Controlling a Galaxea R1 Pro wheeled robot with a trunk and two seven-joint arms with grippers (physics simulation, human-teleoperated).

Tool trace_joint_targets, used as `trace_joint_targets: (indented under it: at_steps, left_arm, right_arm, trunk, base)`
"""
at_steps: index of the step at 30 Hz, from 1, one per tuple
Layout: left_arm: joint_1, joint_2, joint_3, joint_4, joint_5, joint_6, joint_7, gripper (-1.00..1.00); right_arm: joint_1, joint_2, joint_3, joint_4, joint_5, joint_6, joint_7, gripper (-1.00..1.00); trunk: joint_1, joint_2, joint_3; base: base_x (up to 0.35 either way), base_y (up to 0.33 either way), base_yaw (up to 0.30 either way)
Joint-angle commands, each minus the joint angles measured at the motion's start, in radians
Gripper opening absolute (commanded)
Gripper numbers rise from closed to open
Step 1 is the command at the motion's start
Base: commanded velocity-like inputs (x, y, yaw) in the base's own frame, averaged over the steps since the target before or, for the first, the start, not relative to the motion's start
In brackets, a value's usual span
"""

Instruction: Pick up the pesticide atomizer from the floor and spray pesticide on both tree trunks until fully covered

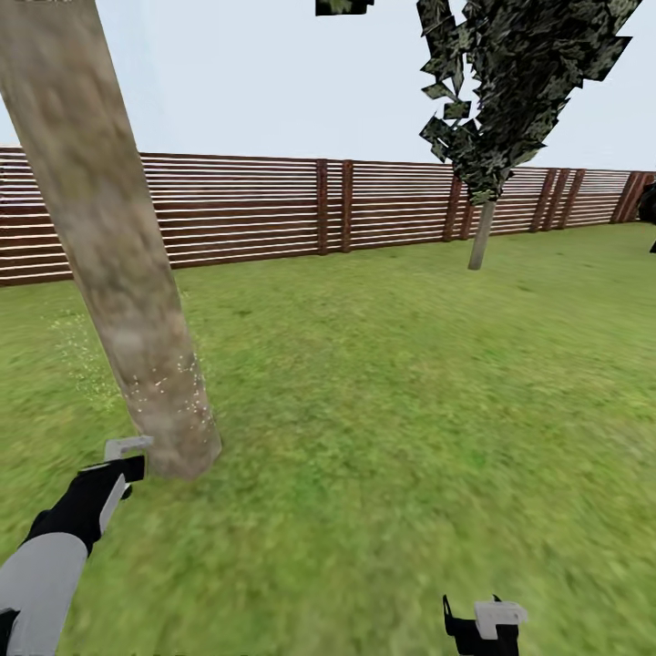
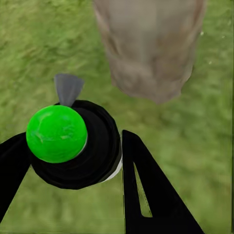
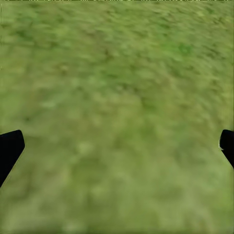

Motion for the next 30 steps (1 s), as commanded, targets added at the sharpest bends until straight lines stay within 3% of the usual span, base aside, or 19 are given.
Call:
trace_joint_targets:
  at_steps: [1,5,8,9,12,13,19,25,27,30]
  left_arm:
    - [-0.004,-0.013,0.002,-0.009,-0.002,0.003,0.019,-1.0]
    - [-0.007,-0.057,0.003,-0.048,0.007,0.007,0.148,-1.0]
    - [0.0,-0.033,0.007,-0.05,0.007,0.003,0.153,-1.0]
    - [0.002,-0.036,0.001,-0.05,0.006,0.0,0.156,-1.0]
    - [0.003,-0.104,-0.03,-0.054,0.0,0.0,0.169,-1.0]
    - [0.001,-0.114,-0.037,-0.054,0.0,0.002,0.171,-1.0]
    - [-0.005,-0.112,-0.039,-0.054,-0.001,0.004,0.172,-1.0]
    - [-0.004,-0.123,-0.043,-0.052,-0.001,0.011,0.174,-1.0]
    - [-0.001,-0.137,-0.042,-0.046,0.002,0.01,0.176,-1.0]
    - [0.004,-0.188,-0.042,-0.04,-0.003,0.007,0.188,-1.0]
  right_arm:
    - [0.0,0.0,0.0,0.0,0.0,0.0,0.0,1.0]
    - [0.0,0.0,0.0,0.0,0.0,0.0,0.0,1.0]
    - [0.0,-0.002,-0.001,0.0,0.0,0.0,0.001,1.0]
    - [0.0,-0.002,-0.001,0.0,0.0,0.0,0.001,1.0]
    - [0.0,-0.002,0.0,0.0,0.0,0.0,0.001,1.0]
    - [0.0,-0.002,0.0,0.0,0.0,0.0,0.001,1.0]
    - [0.0,-0.002,0.0,0.0,0.0,0.0,0.001,1.0]
    - [0.0,-0.001,0.0,0.0,0.0,0.0,0.002,1.0]
    - [0.0,-0.001,0.0,0.0,0.0,0.0,0.002,1.0]
    - [0.0,-0.001,0.0,0.0,0.001,0.0,0.002,1.0]
  trunk:
    - [0.0,0.0,0.0]
    - [0.0,0.0,0.0]
    - [0.0,0.0,0.0]
    - [0.0,0.0,0.0]
    - [0.0,0.0,0.0]
    - [0.0,0.0,0.0]
    - [0.0,0.0,0.0]
    - [0.0,0.0,0.0]
    - [0.0,0.0,0.0]
    - [0.0,0.0,0.0]
  base:
    - [0.0,0.0,0.24]
    - [0.0,0.0,0.215]
    - [0.0,0.0,0.02]
    - [0.0,0.0,0.002]
    - [0.0,-0.132,0.0]
    - [0.0,-0.247,0.0]
    - [0.015,-0.264,0.151]
    - [0.271,-0.115,0.147]
    - [0.128,-0.005,0.004]
    - [0.018,-0.001,0.001]
